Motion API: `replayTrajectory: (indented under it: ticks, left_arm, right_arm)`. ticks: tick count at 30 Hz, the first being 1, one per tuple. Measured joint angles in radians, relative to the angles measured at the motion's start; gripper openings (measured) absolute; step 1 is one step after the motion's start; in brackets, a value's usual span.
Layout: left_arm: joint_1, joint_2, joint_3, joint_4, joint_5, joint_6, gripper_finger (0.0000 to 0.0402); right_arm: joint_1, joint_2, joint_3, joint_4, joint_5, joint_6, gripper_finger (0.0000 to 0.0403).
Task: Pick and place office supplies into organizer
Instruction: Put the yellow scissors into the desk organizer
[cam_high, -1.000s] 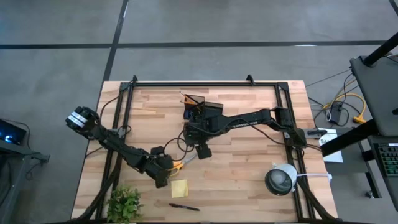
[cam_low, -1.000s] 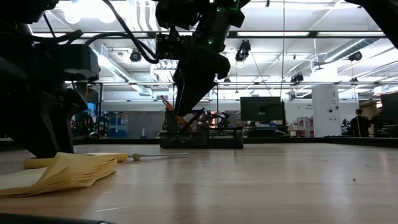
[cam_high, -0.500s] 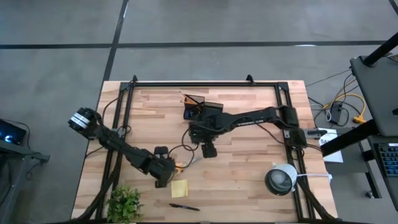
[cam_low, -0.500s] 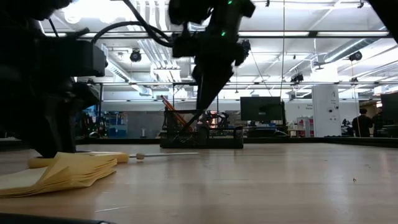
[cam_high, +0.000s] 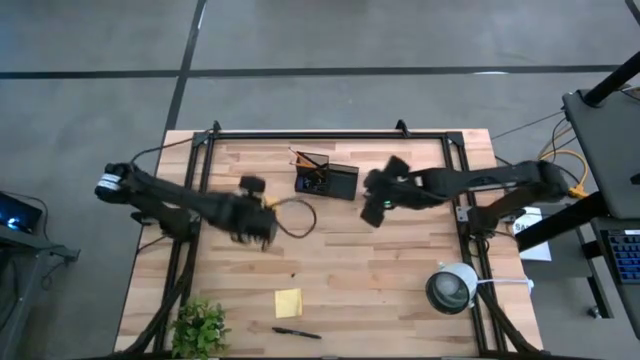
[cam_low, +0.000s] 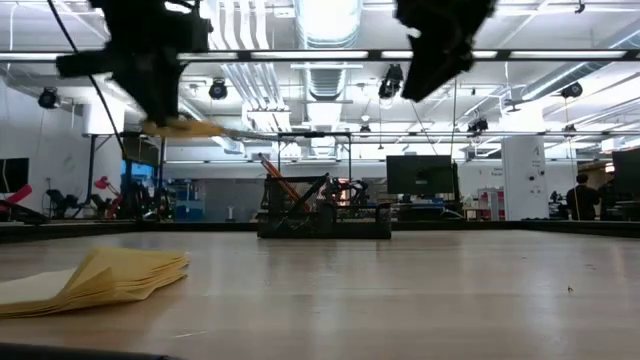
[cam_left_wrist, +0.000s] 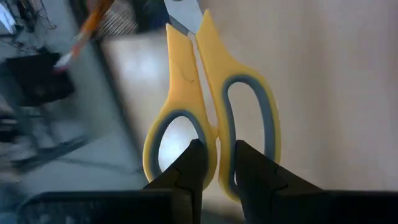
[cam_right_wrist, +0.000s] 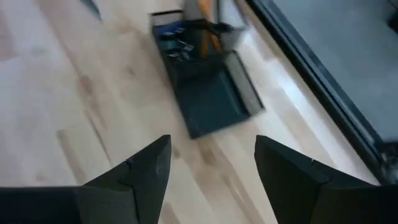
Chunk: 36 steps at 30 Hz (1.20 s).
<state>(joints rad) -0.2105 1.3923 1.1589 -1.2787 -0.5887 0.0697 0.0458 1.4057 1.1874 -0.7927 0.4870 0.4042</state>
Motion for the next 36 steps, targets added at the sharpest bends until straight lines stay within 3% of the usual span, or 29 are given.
replayTrajectory:
  ticks: [4, 9, 14, 23, 31, 36]
  left_arm:
    - [0.184, 0.055, 0.181, -0.165, -0.071, 0.323, 0.0053]
    - [0.355, 0.196, 0.426, -0.251, -0.264, 0.594, 0.0053]
    - [0.414, 0.342, 0.608, -0.227, -0.273, 0.683, 0.0053]
    - [0.385, 0.434, 0.566, -0.23, -0.235, 0.757, 0.0053]
    - [0.419, 0.47, 0.547, -0.077, -0.359, 0.904, 0.0053]
    - [0.428, 0.47, 0.549, -0.078, -0.402, 0.886, 0.0053]
  right_arm:
    - [-0.001, -0.098, -0.103, 0.024, 0.014, 0.062, 0.0219]
    - [0.0, -0.133, -0.177, 0.073, 0.014, 0.099, 0.0219]
    - [0.0, -0.127, -0.191, 0.092, 0.013, 0.08, 0.0219]
    - [0.0, -0.128, -0.156, 0.097, 0.013, -0.02, 0.0219]
    - [0.0, -0.128, -0.136, 0.096, 0.01, -0.078, 0.0219]
    - [0.0, -0.128, -0.139, 0.092, 0.008, -0.089, 0.0219]
